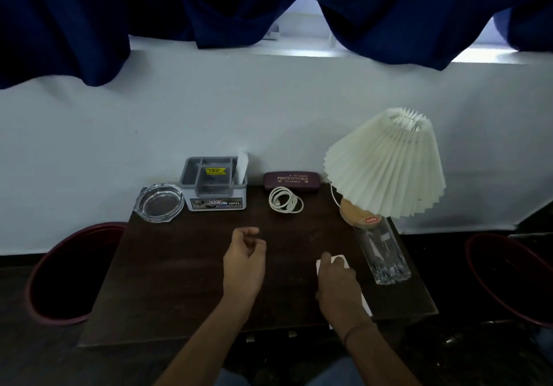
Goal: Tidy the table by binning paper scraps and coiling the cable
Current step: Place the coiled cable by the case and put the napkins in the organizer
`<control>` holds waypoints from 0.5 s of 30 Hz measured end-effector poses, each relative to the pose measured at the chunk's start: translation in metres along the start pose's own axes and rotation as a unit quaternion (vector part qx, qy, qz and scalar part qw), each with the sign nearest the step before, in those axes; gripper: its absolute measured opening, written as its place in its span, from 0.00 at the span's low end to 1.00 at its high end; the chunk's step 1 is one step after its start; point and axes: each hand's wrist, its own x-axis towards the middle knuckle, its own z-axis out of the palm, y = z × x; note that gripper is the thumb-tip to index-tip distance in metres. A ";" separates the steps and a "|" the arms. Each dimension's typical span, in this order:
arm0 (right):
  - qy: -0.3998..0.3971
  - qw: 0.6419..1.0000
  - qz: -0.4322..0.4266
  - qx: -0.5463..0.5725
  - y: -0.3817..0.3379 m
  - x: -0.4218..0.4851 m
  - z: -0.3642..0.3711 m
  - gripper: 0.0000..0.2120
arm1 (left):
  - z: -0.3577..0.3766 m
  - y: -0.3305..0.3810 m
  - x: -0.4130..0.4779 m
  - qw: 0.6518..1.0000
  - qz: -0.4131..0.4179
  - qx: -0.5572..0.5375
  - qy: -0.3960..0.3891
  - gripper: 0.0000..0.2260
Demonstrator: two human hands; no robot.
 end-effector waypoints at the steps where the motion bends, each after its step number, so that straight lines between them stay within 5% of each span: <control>1: 0.012 1.000 -0.012 -0.006 -0.002 -0.001 0.003 0.23 | 0.000 -0.001 -0.003 1.000 -0.013 0.000 -0.007 0.10; 5: 0.028 0.996 -0.066 0.047 -0.009 0.000 0.011 0.23 | -0.001 -0.007 -0.006 0.998 -0.057 0.017 -0.028 0.07; 8: 0.020 0.966 -0.064 0.251 -0.011 0.012 0.001 0.17 | -0.005 -0.011 -0.001 0.994 -0.084 0.038 -0.051 0.11; 12: -0.069 0.819 0.000 0.569 -0.026 0.026 -0.032 0.15 | -0.012 -0.001 0.009 0.981 -0.136 -0.013 -0.136 0.25; 15: -0.187 0.739 -0.035 0.647 -0.037 0.038 -0.056 0.20 | -0.027 0.017 0.021 0.964 -0.150 -0.104 -0.195 0.28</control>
